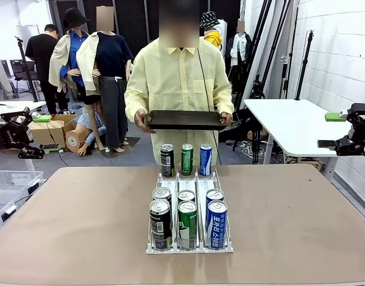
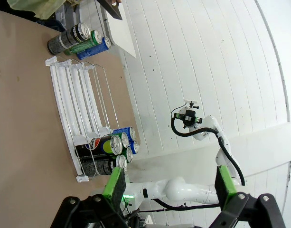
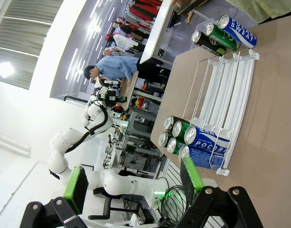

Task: Retrieve and hand over the desired beverage to the person.
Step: Pick up a can of the same type that the person held from the Automatic Can Dispenser.

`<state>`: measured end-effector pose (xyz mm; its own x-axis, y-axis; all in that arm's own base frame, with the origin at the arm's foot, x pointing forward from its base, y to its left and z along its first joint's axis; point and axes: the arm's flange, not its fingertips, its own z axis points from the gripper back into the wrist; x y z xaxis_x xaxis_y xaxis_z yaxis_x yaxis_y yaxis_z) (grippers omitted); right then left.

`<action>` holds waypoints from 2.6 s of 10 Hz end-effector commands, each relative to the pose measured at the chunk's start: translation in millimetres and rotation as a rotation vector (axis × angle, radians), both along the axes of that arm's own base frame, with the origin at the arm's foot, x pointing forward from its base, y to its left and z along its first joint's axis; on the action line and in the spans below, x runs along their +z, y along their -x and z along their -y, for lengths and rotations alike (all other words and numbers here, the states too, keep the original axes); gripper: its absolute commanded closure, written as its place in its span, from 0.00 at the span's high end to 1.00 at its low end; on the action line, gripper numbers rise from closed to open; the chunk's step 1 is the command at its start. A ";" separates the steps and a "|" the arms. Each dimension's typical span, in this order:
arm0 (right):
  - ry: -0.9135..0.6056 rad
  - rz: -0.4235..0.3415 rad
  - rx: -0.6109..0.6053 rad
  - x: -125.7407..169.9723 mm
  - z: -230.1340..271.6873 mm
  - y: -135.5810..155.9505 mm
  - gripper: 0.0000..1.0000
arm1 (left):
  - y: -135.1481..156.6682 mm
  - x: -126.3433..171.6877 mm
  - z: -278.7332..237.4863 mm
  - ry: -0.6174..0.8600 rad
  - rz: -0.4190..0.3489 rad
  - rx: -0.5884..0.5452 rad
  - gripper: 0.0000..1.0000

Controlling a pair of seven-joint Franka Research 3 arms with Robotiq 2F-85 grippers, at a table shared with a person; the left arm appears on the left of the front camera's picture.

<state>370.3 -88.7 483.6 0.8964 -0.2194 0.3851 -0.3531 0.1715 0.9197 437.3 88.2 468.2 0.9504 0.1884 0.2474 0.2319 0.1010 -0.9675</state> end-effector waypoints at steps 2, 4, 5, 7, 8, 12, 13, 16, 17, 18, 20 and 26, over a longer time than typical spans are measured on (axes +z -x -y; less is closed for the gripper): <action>-0.010 -0.007 0.006 0.5 -0.1 0.3 1.00 | 0.6 1.5 -1.0 0.004 -0.006 0.003 1.00; -0.010 -0.007 0.006 0.5 -0.1 0.3 1.00 | 0.6 1.5 -1.0 0.004 -0.006 0.003 1.00; -0.010 -0.007 0.006 0.5 -0.1 0.3 1.00 | 0.6 1.5 -1.0 0.004 -0.006 0.003 1.00; -0.010 -0.007 0.006 0.5 -0.1 0.3 1.00 | 0.6 1.5 -1.0 0.004 -0.006 0.003 1.00; -0.010 -0.007 0.006 0.5 -0.1 0.3 1.00 | 0.6 1.5 -1.0 0.004 -0.006 0.003 1.00; -0.010 -0.007 0.006 0.5 -0.1 0.3 1.00 | 0.6 1.5 -1.0 0.004 -0.006 0.003 1.00; -0.010 -0.007 0.006 0.5 -0.1 0.3 1.00 | 0.6 1.5 -1.0 0.004 -0.006 0.003 1.00; -0.010 -0.007 0.006 0.5 -0.1 0.3 1.00 | 0.0 0.0 0.0 0.000 0.000 0.000 1.00; -0.010 -0.007 0.006 0.5 -0.1 0.3 1.00 | 1.4 14.6 8.5 -0.049 0.016 -0.039 1.00; -0.010 -0.007 0.006 0.5 -0.1 0.3 1.00 | 4.3 31.9 19.7 -0.123 0.018 -0.071 1.00; -0.010 -0.007 0.006 0.5 -0.1 0.3 1.00 | 16.4 68.6 46.5 -0.283 0.077 -0.154 1.00; -0.010 -0.007 0.006 0.5 -0.1 0.3 1.00 | 58.8 127.6 177.7 -0.771 0.203 -0.262 1.00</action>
<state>370.6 -87.8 483.5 0.8975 -0.2162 0.3844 -0.3528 0.1714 0.9199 378.6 -73.2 602.8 0.8588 -0.3087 0.4089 0.5107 0.5796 -0.6351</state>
